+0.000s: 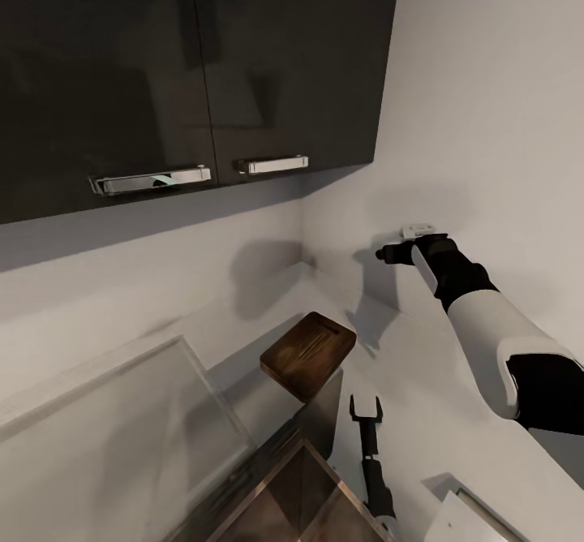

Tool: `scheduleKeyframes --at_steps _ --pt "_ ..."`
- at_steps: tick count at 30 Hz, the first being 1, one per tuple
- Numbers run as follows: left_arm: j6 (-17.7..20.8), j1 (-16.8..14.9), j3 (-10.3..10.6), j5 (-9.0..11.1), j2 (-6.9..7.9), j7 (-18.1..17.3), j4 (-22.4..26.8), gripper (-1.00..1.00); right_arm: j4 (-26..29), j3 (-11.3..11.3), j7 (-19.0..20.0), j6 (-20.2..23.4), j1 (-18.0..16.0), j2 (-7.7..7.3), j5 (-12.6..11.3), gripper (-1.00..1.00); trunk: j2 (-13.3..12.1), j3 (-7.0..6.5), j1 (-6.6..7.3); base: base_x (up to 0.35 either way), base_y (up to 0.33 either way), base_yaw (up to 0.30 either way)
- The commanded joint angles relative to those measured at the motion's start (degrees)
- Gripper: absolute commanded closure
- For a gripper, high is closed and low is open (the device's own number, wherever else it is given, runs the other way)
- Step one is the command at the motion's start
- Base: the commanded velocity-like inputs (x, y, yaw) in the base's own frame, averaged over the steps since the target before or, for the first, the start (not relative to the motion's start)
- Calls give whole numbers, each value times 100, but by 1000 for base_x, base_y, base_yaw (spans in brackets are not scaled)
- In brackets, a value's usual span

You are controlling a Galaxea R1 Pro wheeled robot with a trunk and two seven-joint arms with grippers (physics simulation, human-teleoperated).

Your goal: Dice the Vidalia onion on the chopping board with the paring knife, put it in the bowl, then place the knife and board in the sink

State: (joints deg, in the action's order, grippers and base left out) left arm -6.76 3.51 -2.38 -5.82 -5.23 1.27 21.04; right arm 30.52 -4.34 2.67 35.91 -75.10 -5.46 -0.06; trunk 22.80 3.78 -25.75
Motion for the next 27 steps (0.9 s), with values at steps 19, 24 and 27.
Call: scheduleKeyframes --at_steps 19,24,27 --pt "-10 1 -26 -60 -5 13 -39 -100 -121 -38 31 25 -5 186 -3 -100 12 30 -4 0 0 0" --pt "-10 1 -24 -60 -5 13 -41 -100 -271 -33 38 15 -5 193 -3 -100 12 73 -4 0 0 0" --pt "-10 1 -25 -60 -9 13 -46 -100 -366 -32 48 6 -5 194 -3 -100 12 101 -4 0 0 0"
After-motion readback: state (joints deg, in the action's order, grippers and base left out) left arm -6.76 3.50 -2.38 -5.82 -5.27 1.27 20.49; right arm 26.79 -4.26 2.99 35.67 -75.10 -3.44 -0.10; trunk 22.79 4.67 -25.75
